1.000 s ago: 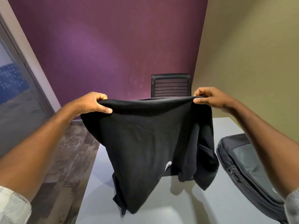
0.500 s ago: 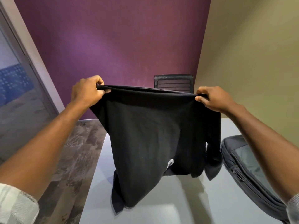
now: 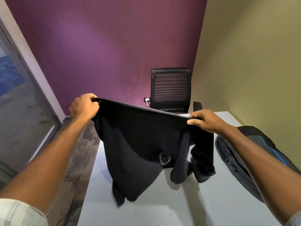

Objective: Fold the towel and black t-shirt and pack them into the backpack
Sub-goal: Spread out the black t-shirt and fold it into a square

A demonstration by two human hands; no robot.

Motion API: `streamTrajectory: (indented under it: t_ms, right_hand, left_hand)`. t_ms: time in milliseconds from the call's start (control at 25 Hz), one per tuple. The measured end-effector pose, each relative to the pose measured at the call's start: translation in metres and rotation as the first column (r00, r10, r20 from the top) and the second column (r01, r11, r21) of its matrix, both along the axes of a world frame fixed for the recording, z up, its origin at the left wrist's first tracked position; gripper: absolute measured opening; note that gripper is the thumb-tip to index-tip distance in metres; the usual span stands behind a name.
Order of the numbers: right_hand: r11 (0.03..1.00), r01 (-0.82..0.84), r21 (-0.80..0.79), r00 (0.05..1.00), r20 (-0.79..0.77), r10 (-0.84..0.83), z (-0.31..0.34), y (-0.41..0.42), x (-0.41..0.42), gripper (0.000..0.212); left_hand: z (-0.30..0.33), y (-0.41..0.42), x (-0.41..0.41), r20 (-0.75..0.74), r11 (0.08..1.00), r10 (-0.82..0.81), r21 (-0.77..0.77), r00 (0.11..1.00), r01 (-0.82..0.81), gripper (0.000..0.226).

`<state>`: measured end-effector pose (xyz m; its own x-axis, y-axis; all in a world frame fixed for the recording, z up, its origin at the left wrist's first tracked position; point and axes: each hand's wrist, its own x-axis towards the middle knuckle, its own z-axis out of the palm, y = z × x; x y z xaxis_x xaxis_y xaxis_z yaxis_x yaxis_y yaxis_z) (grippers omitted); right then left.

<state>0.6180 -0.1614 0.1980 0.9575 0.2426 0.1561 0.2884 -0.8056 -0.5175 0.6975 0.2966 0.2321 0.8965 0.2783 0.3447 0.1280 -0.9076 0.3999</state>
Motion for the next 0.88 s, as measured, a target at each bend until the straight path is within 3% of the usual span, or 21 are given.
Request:
streamTrajectory:
  t_ms: [120, 240, 400, 480, 520, 560, 600, 640, 680, 720, 760, 880]
  right_hand:
    - [0.996, 0.04, -0.078, 0.998, -0.034, -0.043, -0.009, -0.006, 0.01, 0.021]
    - [0.948, 0.136, -0.287, 0.987, -0.044, -0.155, -0.022, 0.0, 0.031, 0.021]
    - [0.788, 0.281, -0.547, 0.95, 0.041, -0.31, -0.045, 0.004, 0.06, 0.022]
    - [0.821, 0.327, -0.468, 0.924, -0.026, -0.382, -0.052, 0.002, 0.075, 0.022]
    - [0.867, 0.359, -0.346, 0.902, -0.112, -0.418, -0.054, 0.002, 0.086, 0.022]
    - [0.899, 0.402, -0.172, 0.873, -0.224, -0.433, -0.055, 0.003, 0.097, 0.022]
    - [0.887, 0.461, 0.01, 0.835, -0.343, -0.43, -0.056, 0.007, 0.107, 0.021]
    - [0.835, 0.525, 0.165, 0.798, -0.439, -0.414, -0.056, 0.01, 0.119, 0.02]
    - [0.767, 0.572, 0.29, 0.776, -0.494, -0.392, -0.056, 0.013, 0.131, 0.019]
    - [0.701, 0.597, 0.391, 0.774, -0.512, -0.373, -0.055, 0.015, 0.147, 0.018]
    - [0.649, 0.602, 0.464, 0.783, -0.501, -0.368, -0.051, 0.017, 0.163, 0.015]
    - [0.581, 0.57, 0.581, 0.821, -0.372, -0.433, -0.022, 0.02, 0.21, 0.021]
  left_hand:
    - [-0.018, -0.01, 0.008, -0.134, 0.976, 0.085, 0.21, 0.987, -0.056, 0.028]
    - [-0.038, -0.026, 0.011, -0.208, 0.846, 0.234, 0.525, 0.95, -0.094, 0.027]
    - [-0.065, -0.042, 0.027, -0.283, 0.751, 0.284, 0.66, 0.916, -0.029, 0.048]
    - [-0.077, -0.043, 0.042, -0.38, 0.84, 0.255, 0.543, 0.889, -0.009, 0.048]
    - [-0.083, -0.043, 0.054, -0.431, 0.954, 0.19, 0.295, 0.882, -0.061, 0.048]
    - [-0.088, -0.046, 0.064, -0.449, 0.983, 0.106, -0.088, 0.887, -0.163, 0.048]
    - [-0.092, -0.053, 0.072, -0.455, 0.836, 0.029, -0.477, 0.89, -0.271, 0.044]
    - [-0.096, -0.062, 0.079, -0.46, 0.577, -0.046, -0.736, 0.886, -0.353, 0.04]
    - [-0.096, -0.07, 0.086, -0.432, 0.321, -0.1, -0.867, 0.896, -0.382, 0.037]
    - [-0.093, -0.078, 0.098, -0.377, 0.13, -0.112, -0.923, 0.919, -0.362, 0.035]
    - [-0.089, -0.083, 0.11, -0.316, 0.014, -0.11, -0.948, 0.942, -0.317, 0.038]
    - [-0.063, -0.088, 0.148, -0.104, -0.112, -0.085, -0.987, 0.991, -0.113, 0.036]
